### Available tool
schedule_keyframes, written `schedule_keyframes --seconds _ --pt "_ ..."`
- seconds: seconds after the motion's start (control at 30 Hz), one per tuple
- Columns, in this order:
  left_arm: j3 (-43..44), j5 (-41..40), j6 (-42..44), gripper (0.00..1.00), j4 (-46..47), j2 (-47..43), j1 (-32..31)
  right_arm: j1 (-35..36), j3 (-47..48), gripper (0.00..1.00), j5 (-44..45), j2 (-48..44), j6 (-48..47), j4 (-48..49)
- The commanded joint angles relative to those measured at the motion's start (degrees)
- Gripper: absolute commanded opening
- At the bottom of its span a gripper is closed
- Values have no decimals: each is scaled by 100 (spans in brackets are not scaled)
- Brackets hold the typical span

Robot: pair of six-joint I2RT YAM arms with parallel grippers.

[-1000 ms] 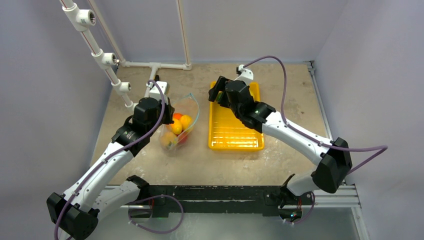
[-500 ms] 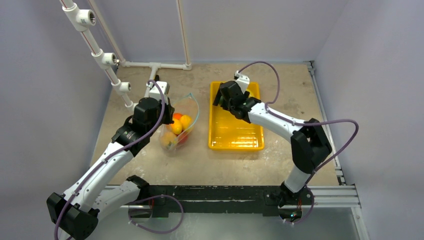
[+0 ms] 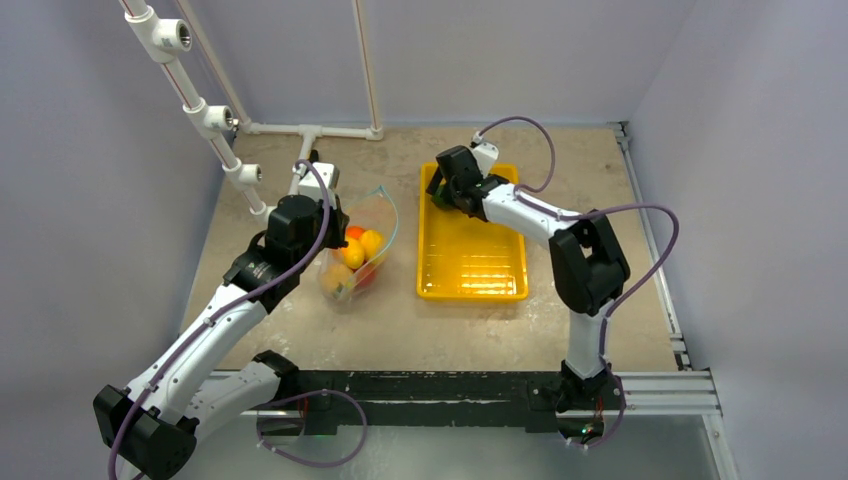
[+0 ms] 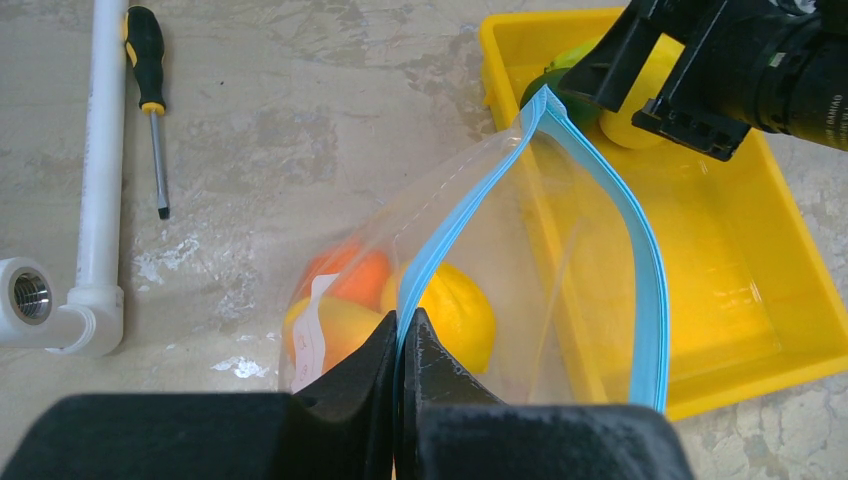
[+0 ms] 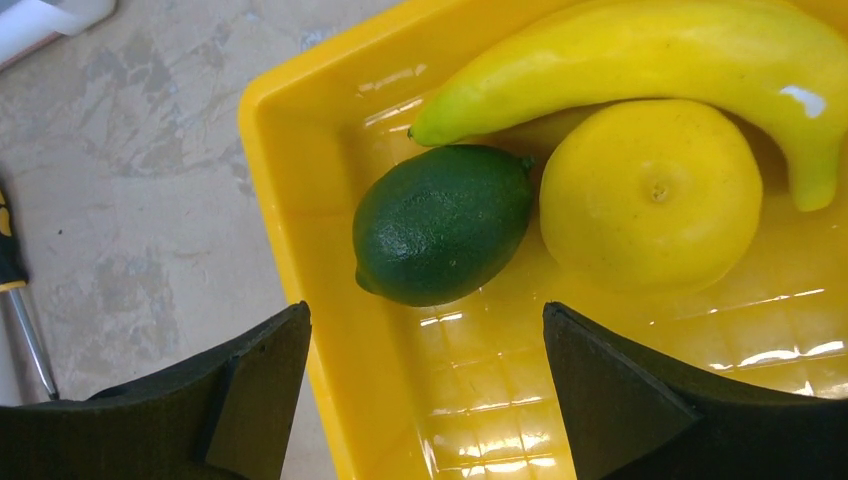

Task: Place the food in the zip-top bag and seal the zipper
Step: Pick up the fake fruit from the bin.

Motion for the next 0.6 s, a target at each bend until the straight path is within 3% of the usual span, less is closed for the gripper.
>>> schedule_keyframes --seconds 0.0,0.57 --pt "15 -36 13 0 213 -24 28 -74 387 88 -90 142 318 -122" --pt "15 -16 19 0 214 42 28 -339 927 97 -216 877 564 -309"
